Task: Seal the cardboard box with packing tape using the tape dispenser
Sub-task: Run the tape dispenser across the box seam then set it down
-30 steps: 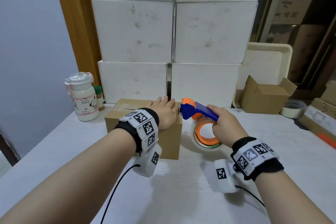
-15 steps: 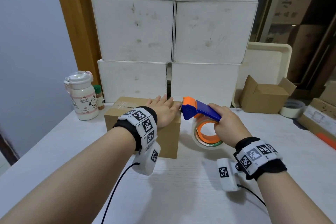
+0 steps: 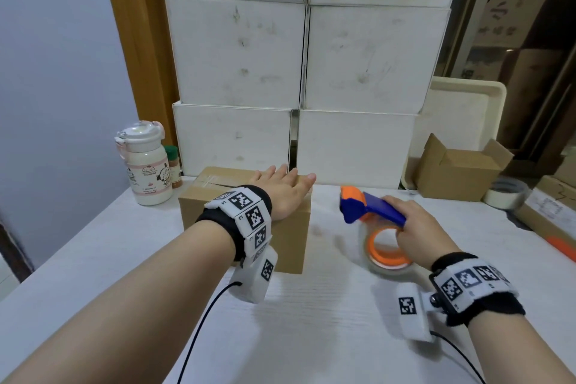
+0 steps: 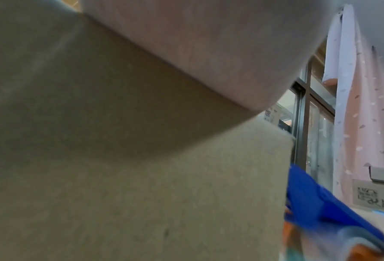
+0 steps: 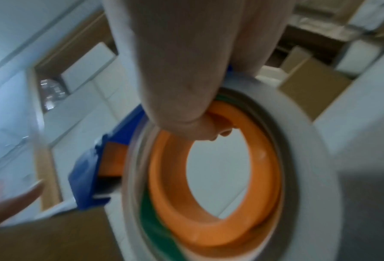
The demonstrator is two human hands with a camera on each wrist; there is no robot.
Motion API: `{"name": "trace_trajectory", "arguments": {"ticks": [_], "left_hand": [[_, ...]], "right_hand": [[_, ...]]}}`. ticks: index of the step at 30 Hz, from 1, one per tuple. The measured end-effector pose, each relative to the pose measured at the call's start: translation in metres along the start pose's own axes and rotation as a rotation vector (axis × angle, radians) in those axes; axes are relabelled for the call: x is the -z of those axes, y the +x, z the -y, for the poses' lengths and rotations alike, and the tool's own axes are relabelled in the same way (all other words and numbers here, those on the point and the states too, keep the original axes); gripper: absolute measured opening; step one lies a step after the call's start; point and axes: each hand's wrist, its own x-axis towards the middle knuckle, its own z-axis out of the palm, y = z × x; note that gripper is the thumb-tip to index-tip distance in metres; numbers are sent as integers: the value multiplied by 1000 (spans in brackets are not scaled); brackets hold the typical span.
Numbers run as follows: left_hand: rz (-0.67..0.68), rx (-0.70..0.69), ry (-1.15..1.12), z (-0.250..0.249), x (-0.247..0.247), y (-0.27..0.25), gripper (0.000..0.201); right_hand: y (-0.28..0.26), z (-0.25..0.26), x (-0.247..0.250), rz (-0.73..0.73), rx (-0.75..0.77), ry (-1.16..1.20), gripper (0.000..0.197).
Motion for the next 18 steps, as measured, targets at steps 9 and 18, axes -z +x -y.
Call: {"name": "trace_trajectory", "arguments": {"ticks": [9, 18], "left_hand": [[-6, 0, 37, 3, 0, 3, 69], [-23, 26, -10, 0, 1, -2, 74]], "right_hand": [[4, -2, 12, -7, 54, -196, 66], [4, 7, 10, 17, 48, -203, 61]]}}
